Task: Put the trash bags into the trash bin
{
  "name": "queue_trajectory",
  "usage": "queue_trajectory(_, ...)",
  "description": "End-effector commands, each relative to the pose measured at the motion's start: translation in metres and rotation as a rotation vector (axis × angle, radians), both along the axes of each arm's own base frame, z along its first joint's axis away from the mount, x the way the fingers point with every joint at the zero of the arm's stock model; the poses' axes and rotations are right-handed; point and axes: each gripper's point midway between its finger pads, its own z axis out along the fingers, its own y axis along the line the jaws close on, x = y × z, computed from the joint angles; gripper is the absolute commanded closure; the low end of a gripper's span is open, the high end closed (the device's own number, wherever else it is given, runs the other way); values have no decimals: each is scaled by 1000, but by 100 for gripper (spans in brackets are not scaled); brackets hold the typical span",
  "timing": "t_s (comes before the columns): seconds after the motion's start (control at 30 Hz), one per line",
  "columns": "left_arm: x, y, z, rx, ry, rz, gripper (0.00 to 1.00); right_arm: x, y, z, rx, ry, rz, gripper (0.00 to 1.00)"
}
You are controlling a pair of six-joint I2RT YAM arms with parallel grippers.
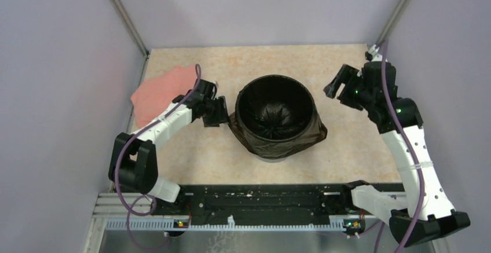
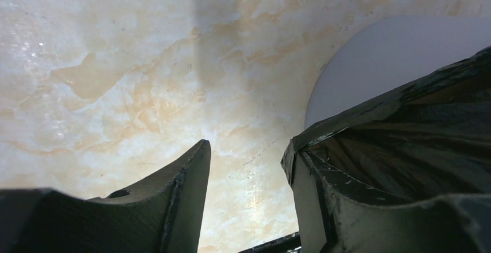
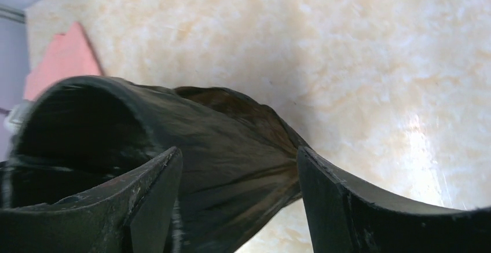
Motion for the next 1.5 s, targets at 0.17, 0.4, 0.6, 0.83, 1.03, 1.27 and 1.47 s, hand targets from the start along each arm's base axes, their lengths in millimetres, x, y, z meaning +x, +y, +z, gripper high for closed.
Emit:
queue_trajectory(0.17,7,14,41,50,-113,-4,30,4,69,59,-100,-27,244,27)
queue_trajectory(0.4,8,6,63,-9,-144,-24,22,-6,139,37,-217,50,433,27)
queue_trajectory(0.6,6,-5,71,-76,-139,-34,30,-14,180,-6,-299,153,555,27)
queue_trajectory(0.83,3,-16,77,-144,-140,-64,52,-17,196,-60,-315,262,614,27)
queue_trajectory(1.03,3,-19,77,-157,-145,-69,63,-21,198,-98,-325,323,638,26)
queue_trajectory(1.27,5,-24,79,-181,-144,-82,68,-21,199,-128,-331,346,632,26)
queue_trajectory(1.47,5,-26,77,-189,-137,-82,72,-20,194,-147,-354,358,612,26)
